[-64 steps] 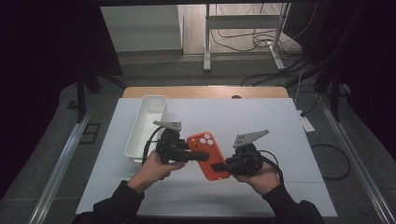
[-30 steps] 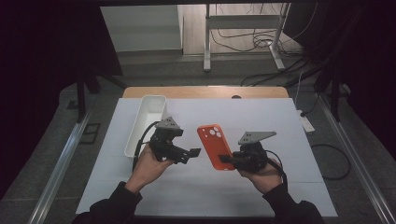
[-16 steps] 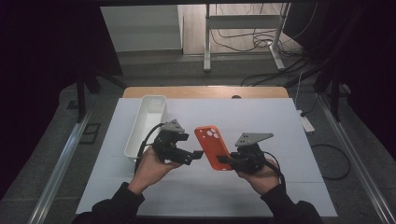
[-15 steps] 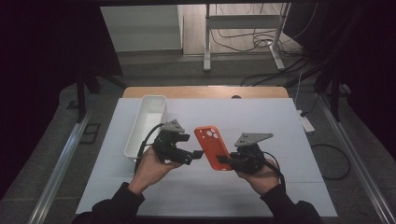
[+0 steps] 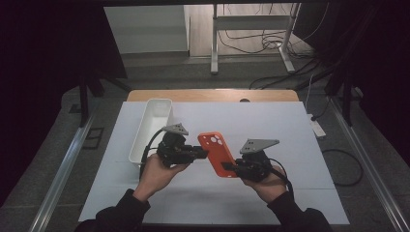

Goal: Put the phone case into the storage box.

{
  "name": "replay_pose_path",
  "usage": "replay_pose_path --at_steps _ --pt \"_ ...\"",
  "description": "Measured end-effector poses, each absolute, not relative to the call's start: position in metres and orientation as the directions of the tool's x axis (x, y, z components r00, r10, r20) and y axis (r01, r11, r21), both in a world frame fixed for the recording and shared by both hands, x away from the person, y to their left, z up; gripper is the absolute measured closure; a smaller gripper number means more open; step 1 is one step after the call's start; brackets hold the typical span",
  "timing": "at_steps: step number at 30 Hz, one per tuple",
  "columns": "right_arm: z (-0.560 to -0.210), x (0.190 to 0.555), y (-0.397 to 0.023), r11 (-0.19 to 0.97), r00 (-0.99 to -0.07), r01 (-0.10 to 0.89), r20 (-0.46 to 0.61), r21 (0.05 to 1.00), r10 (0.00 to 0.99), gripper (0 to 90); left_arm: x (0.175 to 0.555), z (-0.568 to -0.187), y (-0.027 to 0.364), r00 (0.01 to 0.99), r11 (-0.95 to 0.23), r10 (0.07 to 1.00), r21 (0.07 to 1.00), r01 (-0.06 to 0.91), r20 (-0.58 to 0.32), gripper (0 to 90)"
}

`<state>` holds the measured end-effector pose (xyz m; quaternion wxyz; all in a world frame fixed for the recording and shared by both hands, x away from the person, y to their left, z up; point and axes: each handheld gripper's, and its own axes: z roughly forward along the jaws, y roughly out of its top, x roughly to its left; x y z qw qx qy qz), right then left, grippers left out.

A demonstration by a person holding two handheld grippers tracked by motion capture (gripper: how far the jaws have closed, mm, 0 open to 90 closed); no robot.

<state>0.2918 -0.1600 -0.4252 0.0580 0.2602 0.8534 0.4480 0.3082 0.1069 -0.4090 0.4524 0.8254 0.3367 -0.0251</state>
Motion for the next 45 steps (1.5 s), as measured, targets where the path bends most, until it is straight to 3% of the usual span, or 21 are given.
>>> replay_pose_path --at_steps 8,18,26,31,38,39,45 --pt "-0.427 0.291 -0.158 0.477 -0.859 0.386 0.119 0.789 0.498 83.6 0.312 -0.413 0.111 0.762 -0.370 0.528 0.706 0.604 -0.375 88.0" --pt "-0.433 0.291 -0.153 0.509 -0.864 0.382 0.103 0.771 0.493 82.1 0.315 -0.417 0.115 0.710 -0.288 0.505 0.680 0.674 -0.491 89.6" --pt "-0.435 0.292 -0.152 0.500 -0.856 0.396 0.112 0.771 0.505 78.8 0.313 -0.417 0.109 0.688 -0.273 0.511 0.661 0.699 -0.516 89.7" --pt "-0.436 0.292 -0.151 0.498 -0.848 0.392 0.095 0.773 0.521 67.5 0.312 -0.417 0.105 0.682 -0.273 0.521 0.657 0.703 -0.513 89.6" --pt "-0.439 0.293 -0.146 0.512 -0.851 0.380 0.074 0.770 0.520 42.7 0.311 -0.417 0.103 0.678 -0.282 0.547 0.654 0.702 -0.491 89.6" --pt "-0.439 0.293 -0.146 0.512 -0.851 0.380 0.074 0.770 0.520 42.7 0.311 -0.417 0.103 0.678 -0.282 0.547 0.654 0.702 -0.491 89.6" --pt "-0.440 0.296 -0.146 0.495 -0.834 0.405 0.090 0.769 0.544 15.8 0.313 -0.418 0.105 0.675 -0.285 0.562 0.654 0.701 -0.478 89.6"
